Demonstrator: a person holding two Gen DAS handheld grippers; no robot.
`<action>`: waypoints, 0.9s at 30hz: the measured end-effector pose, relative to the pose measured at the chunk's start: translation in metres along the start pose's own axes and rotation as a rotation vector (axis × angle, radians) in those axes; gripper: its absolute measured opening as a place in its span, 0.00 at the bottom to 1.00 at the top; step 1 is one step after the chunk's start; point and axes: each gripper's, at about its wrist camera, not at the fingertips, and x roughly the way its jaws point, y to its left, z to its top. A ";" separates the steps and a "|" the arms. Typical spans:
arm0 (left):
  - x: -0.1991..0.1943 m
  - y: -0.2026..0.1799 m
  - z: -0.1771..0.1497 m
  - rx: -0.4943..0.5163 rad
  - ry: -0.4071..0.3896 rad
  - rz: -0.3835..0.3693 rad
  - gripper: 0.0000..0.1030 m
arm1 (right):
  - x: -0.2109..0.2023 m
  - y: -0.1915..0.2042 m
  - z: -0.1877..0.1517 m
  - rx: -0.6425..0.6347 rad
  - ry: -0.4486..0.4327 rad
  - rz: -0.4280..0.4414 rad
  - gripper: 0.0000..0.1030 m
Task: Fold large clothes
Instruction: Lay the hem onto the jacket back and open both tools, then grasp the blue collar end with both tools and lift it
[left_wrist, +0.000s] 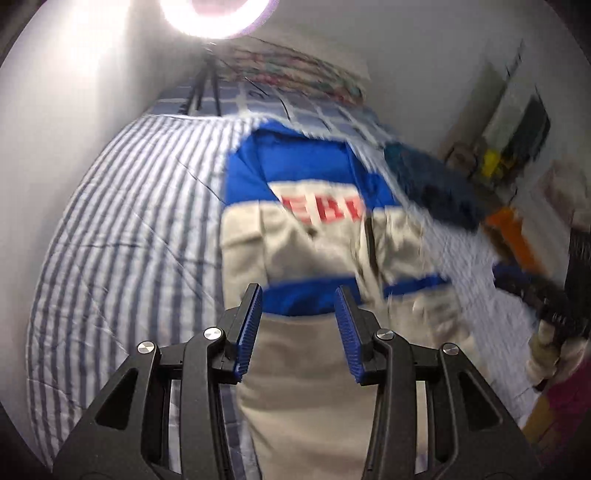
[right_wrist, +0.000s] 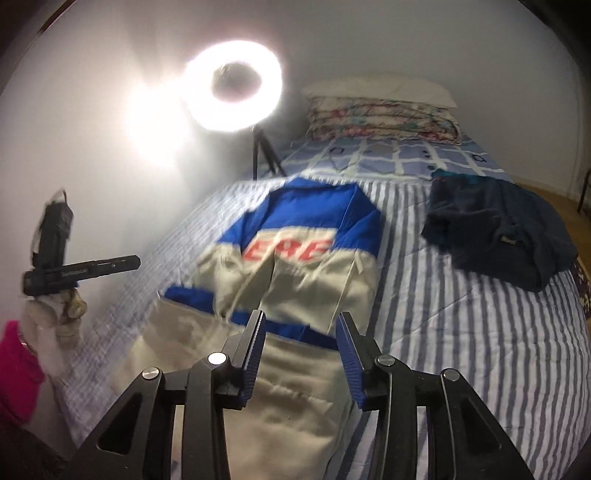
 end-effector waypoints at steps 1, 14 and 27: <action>0.007 -0.005 -0.008 0.023 0.008 0.024 0.41 | 0.009 0.002 -0.004 0.000 0.014 0.006 0.39; 0.049 -0.010 -0.056 0.150 -0.038 0.200 0.42 | 0.078 0.001 -0.052 -0.045 0.150 -0.088 0.37; 0.038 -0.008 -0.049 0.143 -0.040 0.166 0.43 | 0.059 -0.009 -0.038 0.030 0.120 -0.034 0.39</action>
